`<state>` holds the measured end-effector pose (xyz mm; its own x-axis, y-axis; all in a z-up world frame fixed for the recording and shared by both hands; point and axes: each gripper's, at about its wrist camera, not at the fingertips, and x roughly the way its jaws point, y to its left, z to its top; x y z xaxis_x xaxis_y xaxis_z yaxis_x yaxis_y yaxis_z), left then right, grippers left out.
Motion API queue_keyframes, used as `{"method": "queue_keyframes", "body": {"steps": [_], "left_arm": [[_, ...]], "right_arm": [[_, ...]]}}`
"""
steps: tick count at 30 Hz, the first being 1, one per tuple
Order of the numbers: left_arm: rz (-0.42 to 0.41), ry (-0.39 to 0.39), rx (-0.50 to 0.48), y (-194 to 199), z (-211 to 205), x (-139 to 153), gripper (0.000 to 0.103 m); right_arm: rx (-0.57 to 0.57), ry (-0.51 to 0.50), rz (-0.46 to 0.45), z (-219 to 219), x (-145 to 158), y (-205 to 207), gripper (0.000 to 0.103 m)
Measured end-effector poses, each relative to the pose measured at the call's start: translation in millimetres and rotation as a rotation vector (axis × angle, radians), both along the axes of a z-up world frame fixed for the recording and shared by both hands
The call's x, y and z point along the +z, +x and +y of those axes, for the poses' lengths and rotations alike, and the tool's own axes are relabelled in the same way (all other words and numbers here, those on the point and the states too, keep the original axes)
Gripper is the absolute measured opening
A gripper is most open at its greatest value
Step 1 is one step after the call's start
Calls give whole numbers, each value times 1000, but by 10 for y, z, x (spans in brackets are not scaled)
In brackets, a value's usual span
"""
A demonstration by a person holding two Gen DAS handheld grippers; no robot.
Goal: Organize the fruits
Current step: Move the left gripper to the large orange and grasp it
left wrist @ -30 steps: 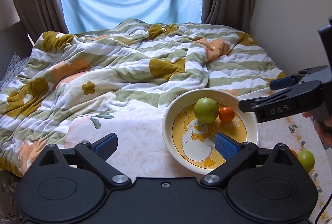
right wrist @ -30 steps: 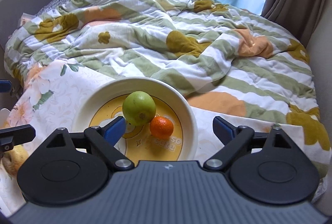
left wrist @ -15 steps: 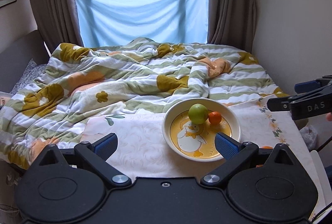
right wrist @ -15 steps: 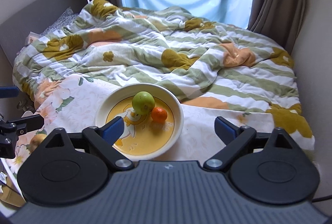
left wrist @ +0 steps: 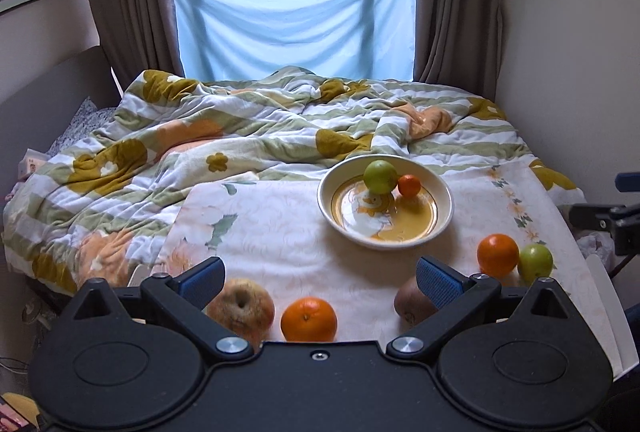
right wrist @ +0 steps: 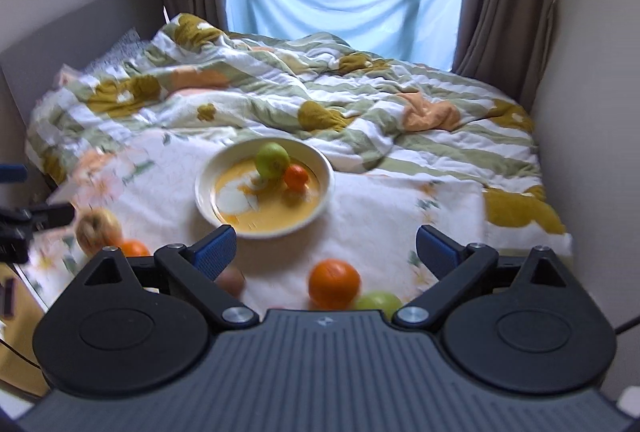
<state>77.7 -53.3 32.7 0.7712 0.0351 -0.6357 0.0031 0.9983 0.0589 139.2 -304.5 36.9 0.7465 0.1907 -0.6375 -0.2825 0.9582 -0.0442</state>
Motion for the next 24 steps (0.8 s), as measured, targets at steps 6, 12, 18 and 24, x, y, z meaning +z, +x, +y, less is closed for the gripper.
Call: {"method": "queue_keyframes", "body": {"steps": [6,12,18,24], "left_arm": [[-16,-9,7,-100,44,-198,103],[43,-5,13,67,118,-625,103],[136,-43,55,277,191,-1023,101],[195,-98,85,436,251,-1280,92]], "right_arm": [[-16,15,22,-105,-219,-317,103],[-43,15,42,-149,-578,-461,103],[-68,-6,90,-151,-1059,-484,103],[-65,-11,139,-151,-1391,-497,103]]}}
